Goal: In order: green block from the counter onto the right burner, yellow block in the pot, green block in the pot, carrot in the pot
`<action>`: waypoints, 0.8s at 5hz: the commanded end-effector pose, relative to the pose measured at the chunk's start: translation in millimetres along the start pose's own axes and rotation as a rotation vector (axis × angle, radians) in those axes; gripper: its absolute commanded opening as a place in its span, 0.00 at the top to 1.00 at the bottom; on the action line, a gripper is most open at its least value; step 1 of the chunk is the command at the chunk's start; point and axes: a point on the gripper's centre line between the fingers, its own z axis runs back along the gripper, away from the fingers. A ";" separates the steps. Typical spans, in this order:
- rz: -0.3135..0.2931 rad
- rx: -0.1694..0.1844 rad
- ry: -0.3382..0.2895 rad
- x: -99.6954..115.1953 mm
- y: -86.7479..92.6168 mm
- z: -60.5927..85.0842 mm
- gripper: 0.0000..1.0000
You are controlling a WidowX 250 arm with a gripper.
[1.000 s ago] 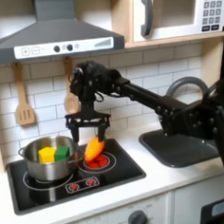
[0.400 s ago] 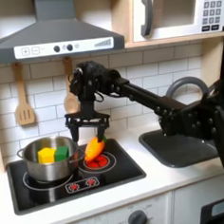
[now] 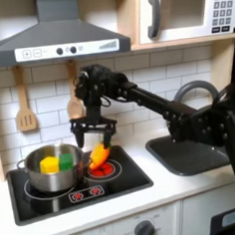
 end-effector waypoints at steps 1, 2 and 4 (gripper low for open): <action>0.026 0.004 -0.022 1.3 -10.9 0.5 0.00; 0.018 0.016 -0.029 2.1 -11.8 8.6 0.00; 0.008 0.019 -0.022 6.2 -11.8 -0.7 0.00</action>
